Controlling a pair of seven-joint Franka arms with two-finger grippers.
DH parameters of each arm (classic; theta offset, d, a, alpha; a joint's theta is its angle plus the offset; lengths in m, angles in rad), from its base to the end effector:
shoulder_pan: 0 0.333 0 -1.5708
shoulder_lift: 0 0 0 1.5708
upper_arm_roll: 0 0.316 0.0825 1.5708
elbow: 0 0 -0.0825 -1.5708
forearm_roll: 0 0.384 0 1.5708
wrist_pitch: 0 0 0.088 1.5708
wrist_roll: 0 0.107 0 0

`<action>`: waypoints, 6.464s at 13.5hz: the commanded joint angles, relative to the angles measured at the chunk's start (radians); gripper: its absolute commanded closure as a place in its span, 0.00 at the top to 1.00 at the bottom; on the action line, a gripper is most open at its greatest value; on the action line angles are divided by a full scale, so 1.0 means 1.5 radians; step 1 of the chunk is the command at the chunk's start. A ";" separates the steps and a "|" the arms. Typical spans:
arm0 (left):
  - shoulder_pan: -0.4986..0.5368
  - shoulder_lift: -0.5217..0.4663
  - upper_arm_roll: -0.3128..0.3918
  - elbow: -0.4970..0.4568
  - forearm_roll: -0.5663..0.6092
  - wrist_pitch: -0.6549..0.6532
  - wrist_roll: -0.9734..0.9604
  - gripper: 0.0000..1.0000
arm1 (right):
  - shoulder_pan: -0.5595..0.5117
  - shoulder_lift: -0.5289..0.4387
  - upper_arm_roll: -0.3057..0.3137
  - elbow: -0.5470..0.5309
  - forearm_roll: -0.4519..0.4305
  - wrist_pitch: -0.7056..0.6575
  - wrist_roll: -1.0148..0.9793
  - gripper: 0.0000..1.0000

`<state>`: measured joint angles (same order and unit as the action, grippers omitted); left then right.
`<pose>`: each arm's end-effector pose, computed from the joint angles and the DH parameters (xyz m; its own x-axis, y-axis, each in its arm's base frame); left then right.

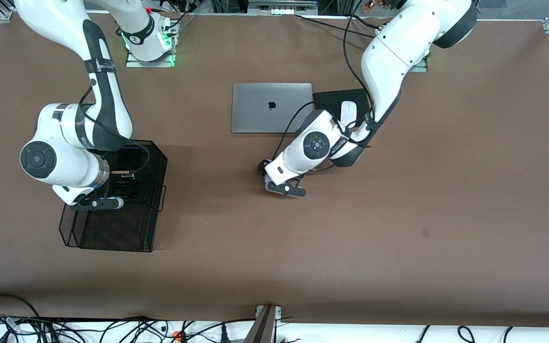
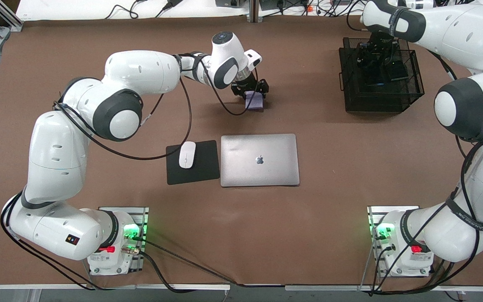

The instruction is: Place phones with both arms

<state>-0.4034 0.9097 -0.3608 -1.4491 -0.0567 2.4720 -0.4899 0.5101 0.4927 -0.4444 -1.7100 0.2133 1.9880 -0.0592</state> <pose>0.5671 -0.4687 0.1815 0.9957 -0.0849 -0.0382 -0.0669 -0.9381 0.3398 0.6408 0.0823 0.3143 0.9858 0.0497 -0.1602 0.0531 -0.9984 0.0171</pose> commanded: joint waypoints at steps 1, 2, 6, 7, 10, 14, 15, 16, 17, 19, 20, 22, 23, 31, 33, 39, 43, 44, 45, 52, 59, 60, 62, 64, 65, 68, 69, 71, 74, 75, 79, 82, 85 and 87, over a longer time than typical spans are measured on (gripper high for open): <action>0.044 -0.056 0.002 -0.004 -0.006 -0.048 -0.009 1.00 | 0.005 -0.024 0.002 -0.020 0.009 0.002 -0.011 0.00; 0.055 -0.086 0.004 0.001 -0.006 -0.133 -0.010 1.00 | 0.005 -0.023 0.002 -0.016 0.009 0.002 -0.011 0.56; 0.157 -0.209 0.010 0.004 0.027 -0.383 -0.004 1.00 | 0.005 -0.029 0.000 0.030 0.005 -0.027 -0.011 1.00; 0.176 -0.239 0.009 0.003 0.078 -0.422 0.018 1.00 | 0.005 -0.029 0.000 0.065 -0.001 -0.068 -0.010 1.00; 0.211 -0.319 0.010 0.007 0.193 -0.510 0.127 1.00 | 0.012 -0.023 0.003 0.174 -0.024 -0.184 -0.004 1.00; 0.299 -0.426 0.015 0.002 0.194 -0.561 0.244 1.00 | 0.110 -0.013 0.009 0.199 -0.016 -0.193 0.201 1.00; 0.317 -0.474 0.025 -0.018 0.182 -0.564 0.271 1.00 | 0.142 0.000 0.010 0.205 -0.014 -0.190 0.273 1.00; 0.319 -0.519 0.065 -0.053 0.142 -0.557 0.278 1.00 | 0.178 0.021 0.011 0.215 -0.009 -0.168 0.332 1.00; 0.306 -0.563 0.127 -0.086 0.076 -0.550 0.280 1.00 | 0.218 0.040 0.014 0.219 -0.009 -0.131 0.399 1.00; 0.286 -0.642 0.195 -0.197 0.019 -0.450 0.328 1.00 | 0.268 0.083 0.027 0.220 -0.004 -0.038 0.526 1.00; 0.282 -0.682 0.197 -0.255 0.020 -0.404 0.398 1.00 | 0.285 0.109 0.037 0.223 -0.002 0.007 0.569 1.00; 0.271 -0.718 0.199 -0.304 0.021 -0.383 0.417 1.00 | 0.298 0.159 0.066 0.224 -0.002 0.095 0.625 1.00; 0.249 -0.713 0.205 -0.300 0.039 -0.401 0.375 1.00 | 0.299 0.183 0.085 0.224 -0.003 0.142 0.646 1.00; 0.218 -0.619 0.223 -0.167 0.080 -0.500 0.351 1.00 | 0.301 0.297 0.116 0.229 -0.003 0.325 0.674 1.00; 0.217 -0.604 0.222 -0.148 0.080 -0.503 0.350 1.00 | 0.301 0.306 0.119 0.229 -0.003 0.325 0.673 1.00; 0.221 -0.603 0.223 -0.146 0.081 -0.509 0.350 1.00 | 0.298 0.287 0.113 0.271 -0.009 0.223 0.664 0.00; 0.220 -0.603 0.222 -0.146 0.080 -0.513 0.350 1.00 | 0.252 0.202 0.086 0.383 -0.001 -0.077 0.591 0.00; 0.221 -0.603 0.222 -0.146 0.080 -0.513 0.350 1.00 | 0.224 0.167 0.087 0.386 0.007 -0.125 0.544 0.00; 0.221 -0.604 0.222 -0.146 0.080 -0.515 0.350 1.00 | 0.190 0.138 0.087 0.386 0.015 -0.162 0.486 0.00; 0.222 -0.604 0.223 -0.146 0.078 -0.524 0.351 1.00 | -0.070 0.131 0.041 0.391 0.007 -0.197 0.017 0.00; 0.222 -0.604 0.223 -0.140 0.078 -0.530 0.350 1.00 | -0.197 0.234 0.049 0.387 0.051 -0.072 -0.219 0.00; 0.222 -0.604 0.223 -0.140 0.078 -0.530 0.350 1.00 | -0.199 0.254 0.049 0.387 0.072 -0.070 -0.223 0.00; 0.222 -0.604 0.223 -0.140 0.078 -0.533 0.350 1.00 | -0.201 0.280 0.051 0.387 0.081 -0.038 -0.244 0.00; 0.222 -0.604 0.223 -0.140 0.078 -0.538 0.350 1.00 | -0.201 0.287 0.052 0.386 0.094 -0.025 -0.247 0.00; 0.222 -0.604 0.223 -0.140 0.078 -0.539 0.350 1.00 | -0.201 0.288 0.052 0.386 0.094 -0.024 -0.248 0.00; 0.222 -0.604 0.223 -0.139 0.078 -0.539 0.350 1.00 | -0.201 0.293 0.052 0.386 0.095 -0.015 -0.247 0.10; 0.222 -0.604 0.223 -0.138 0.078 -0.539 0.350 1.00 | -0.201 0.293 0.052 0.386 0.099 -0.013 -0.246 0.76; 0.216 -0.604 0.221 -0.134 0.076 -0.541 0.348 1.00 | -0.210 0.293 0.052 0.385 0.122 -0.008 -0.248 1.00; 0.217 -0.600 0.222 -0.127 0.076 -0.545 0.348 1.00 | -0.211 0.285 0.050 0.390 0.121 -0.018 -0.256 1.00; 0.217 -0.599 0.222 -0.127 0.076 -0.546 0.348 1.00 | -0.212 0.277 0.049 0.390 0.120 -0.028 -0.256 1.00; 0.216 -0.598 0.222 -0.127 0.076 -0.546 0.348 1.00 | -0.202 0.179 0.030 0.390 0.091 -0.131 -0.254 1.00; 0.217 -0.594 0.222 -0.121 0.078 -0.546 0.348 1.00 | -0.187 0.104 0.029 0.363 0.029 -0.218 -0.244 1.00; 0.219 -0.594 0.222 -0.121 0.078 -0.546 0.352 1.00 | -0.158 -0.003 0.029 0.249 -0.024 -0.226 -0.194 1.00; 0.220 -0.593 0.222 -0.120 0.078 -0.546 0.353 1.00 | -0.135 -0.082 0.032 0.170 -0.066 -0.224 -0.128 1.00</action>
<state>-0.0713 -0.0001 -0.0286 -1.6686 0.0427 1.6785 0.0458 0.2620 0.5251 -0.3992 -1.2724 0.1761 1.6334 -0.3333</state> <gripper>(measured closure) 0.000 0.000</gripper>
